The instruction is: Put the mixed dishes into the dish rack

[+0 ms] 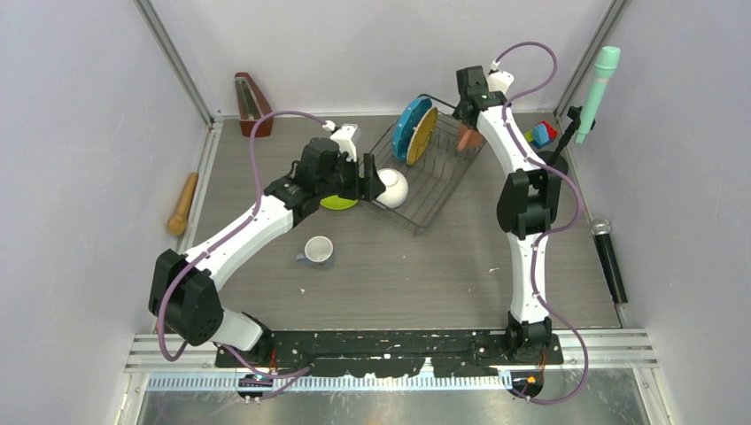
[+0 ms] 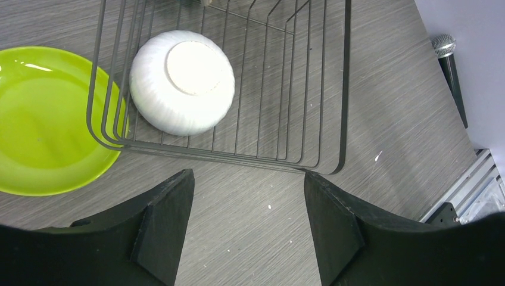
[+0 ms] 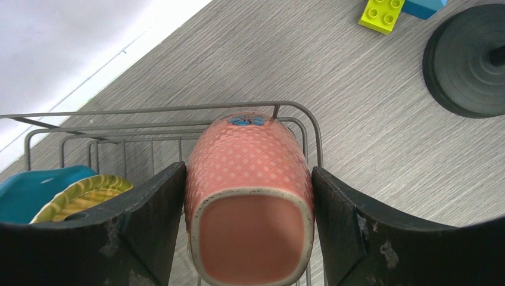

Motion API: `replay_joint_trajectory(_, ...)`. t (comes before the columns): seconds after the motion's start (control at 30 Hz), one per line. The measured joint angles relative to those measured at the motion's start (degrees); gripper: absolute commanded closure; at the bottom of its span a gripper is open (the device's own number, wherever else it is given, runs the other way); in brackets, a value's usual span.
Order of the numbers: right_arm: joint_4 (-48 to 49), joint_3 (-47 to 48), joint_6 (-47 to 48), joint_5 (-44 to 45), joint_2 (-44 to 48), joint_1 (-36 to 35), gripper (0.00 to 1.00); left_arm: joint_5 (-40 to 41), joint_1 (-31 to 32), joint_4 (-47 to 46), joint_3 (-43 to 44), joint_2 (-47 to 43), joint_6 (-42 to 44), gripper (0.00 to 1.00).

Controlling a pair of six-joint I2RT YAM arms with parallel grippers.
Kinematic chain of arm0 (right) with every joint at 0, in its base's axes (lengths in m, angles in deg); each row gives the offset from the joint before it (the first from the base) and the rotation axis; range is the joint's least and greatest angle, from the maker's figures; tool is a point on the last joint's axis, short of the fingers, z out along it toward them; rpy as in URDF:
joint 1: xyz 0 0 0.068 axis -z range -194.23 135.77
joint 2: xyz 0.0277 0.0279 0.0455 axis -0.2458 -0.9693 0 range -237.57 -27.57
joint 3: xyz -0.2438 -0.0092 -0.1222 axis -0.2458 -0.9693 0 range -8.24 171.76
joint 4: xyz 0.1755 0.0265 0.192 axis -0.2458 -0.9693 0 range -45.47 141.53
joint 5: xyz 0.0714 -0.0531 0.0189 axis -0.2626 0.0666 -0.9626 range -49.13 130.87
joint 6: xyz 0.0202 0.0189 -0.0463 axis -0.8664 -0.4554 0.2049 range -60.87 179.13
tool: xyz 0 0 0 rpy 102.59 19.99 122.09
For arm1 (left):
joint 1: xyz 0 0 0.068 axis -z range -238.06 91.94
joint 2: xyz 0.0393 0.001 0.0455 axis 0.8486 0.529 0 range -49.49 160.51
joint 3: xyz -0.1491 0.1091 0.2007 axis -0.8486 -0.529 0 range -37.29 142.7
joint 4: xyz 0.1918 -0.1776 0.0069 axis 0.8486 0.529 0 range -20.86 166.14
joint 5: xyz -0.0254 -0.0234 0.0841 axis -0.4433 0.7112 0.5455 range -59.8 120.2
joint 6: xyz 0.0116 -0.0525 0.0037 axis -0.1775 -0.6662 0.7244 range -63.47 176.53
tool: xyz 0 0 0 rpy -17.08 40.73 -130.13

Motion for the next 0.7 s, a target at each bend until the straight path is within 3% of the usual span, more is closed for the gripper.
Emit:
replay_joint_trajectory(0.5,6.14,-5.75,7.48,2.62,-0.66,-1.92,0.94,-0.2,0.0,0.17,-0.63,0.0,0.13,0.3)
replay_joint_trajectory(0.7,7.72,-6.45,7.15,2.95,-0.66,-1.97,1.0,-0.22,0.0,0.26,-0.85,0.0,0.13,0.3)
